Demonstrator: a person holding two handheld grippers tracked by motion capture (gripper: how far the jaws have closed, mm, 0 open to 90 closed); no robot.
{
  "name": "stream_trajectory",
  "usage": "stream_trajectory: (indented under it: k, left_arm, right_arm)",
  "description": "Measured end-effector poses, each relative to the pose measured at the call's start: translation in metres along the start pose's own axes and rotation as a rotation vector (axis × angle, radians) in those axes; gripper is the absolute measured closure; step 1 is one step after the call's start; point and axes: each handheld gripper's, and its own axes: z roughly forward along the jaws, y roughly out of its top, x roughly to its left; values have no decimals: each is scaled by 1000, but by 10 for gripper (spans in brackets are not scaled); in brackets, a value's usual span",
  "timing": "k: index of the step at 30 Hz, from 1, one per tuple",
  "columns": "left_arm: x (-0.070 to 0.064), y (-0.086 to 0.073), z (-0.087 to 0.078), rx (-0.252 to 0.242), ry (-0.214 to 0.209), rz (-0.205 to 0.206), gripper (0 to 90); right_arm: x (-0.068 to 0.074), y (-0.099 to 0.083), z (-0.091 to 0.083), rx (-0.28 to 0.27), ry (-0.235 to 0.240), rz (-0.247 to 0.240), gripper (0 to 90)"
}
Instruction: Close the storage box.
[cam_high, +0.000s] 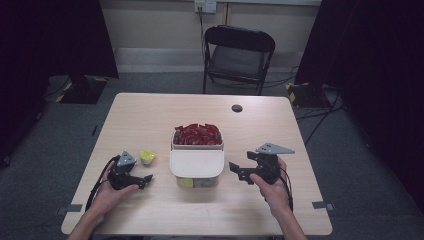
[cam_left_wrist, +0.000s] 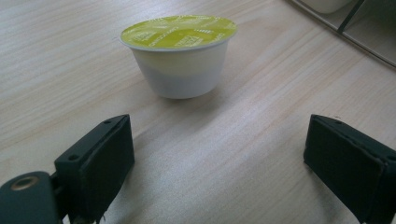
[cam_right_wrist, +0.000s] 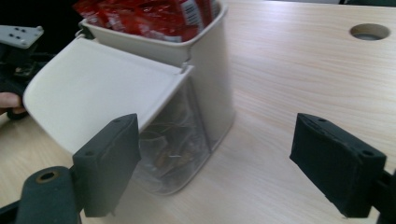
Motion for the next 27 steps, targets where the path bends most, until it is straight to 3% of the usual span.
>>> stream_trajectory:
  k: [15,18,21,27]
  left_arm:
    - [2,1,1,-5,9,-9,78]
    - [3,1,1,-2,10,-9,75]
    - [3,1,1,-3,10,-11,74]
    - [3,1,1,3,11,-7,72]
  right_arm:
    - [-46,-14,-12,42,-124,70,145]
    - [-55,-21,-14,65,-147,78,147]
    - [-65,-31,-15,73,-203,81,147]
    - [-84,-51,-14,110,-256,129,147]
